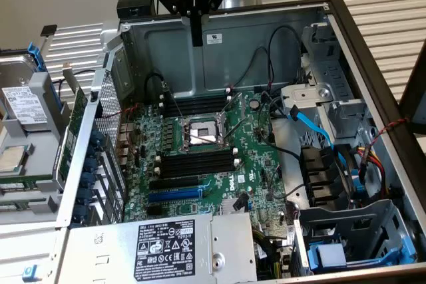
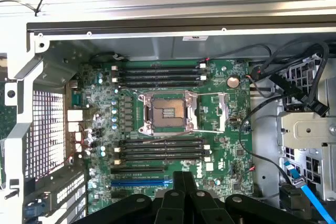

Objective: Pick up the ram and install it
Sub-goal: 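Reach for the ram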

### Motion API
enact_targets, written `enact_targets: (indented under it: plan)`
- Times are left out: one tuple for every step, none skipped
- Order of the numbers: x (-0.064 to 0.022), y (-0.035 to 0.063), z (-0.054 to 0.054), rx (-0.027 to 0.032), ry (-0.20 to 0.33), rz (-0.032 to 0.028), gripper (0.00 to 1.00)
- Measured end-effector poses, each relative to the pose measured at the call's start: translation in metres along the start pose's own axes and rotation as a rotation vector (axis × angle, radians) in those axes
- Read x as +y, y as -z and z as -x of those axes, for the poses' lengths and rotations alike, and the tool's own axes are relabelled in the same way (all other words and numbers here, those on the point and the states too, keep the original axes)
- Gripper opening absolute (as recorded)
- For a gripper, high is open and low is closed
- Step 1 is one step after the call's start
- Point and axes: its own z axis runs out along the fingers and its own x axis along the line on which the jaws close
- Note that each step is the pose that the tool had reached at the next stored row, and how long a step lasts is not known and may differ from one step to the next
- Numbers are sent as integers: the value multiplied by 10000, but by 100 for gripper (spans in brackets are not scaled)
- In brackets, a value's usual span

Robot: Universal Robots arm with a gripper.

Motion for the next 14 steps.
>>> enact_targets:
  plan:
    - [0,0,0,0,0,0,11]
    - [0,0,0,0,0,0,11]
    - [0,0,0,0,-1,0,11]
    - [0,0,0,0,-1,0,11]
    - [0,0,0,0,-2,0,11]
    - [0,0,0,0,-2,0,11]
    - [0,1,-6,0,-5,-1,11]
    - [-2,2,-21,1,-3,-3,11]
    - [-3,2,-43,1,-2,-2,11]
    - [-6,2,-76,0,-2,-1,11]
    - [-9,3,-118,-1,-2,-1,11]
    - [-13,4,-163,-2,-2,-1,11]
    - [-16,5,-209,-5,-2,0,11]
    - [-20,6,-254,-7,-1,1,11]
